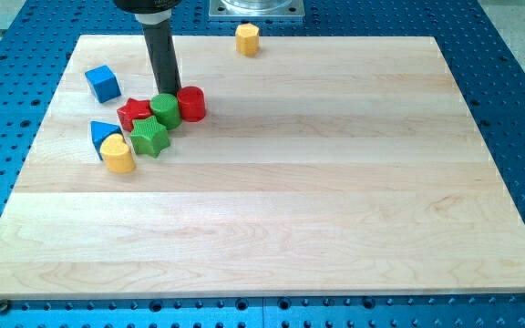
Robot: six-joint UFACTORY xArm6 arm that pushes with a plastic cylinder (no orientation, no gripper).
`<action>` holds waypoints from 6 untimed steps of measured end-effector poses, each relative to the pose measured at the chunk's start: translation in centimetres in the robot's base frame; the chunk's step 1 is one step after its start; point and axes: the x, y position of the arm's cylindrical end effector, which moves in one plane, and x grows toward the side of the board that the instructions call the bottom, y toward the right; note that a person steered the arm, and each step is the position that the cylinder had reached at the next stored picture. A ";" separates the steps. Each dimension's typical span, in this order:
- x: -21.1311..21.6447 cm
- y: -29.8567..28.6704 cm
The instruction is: Move the red circle into the green circle
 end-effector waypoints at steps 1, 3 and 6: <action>1.9 0.9; -2.0 7.9; 4.1 3.8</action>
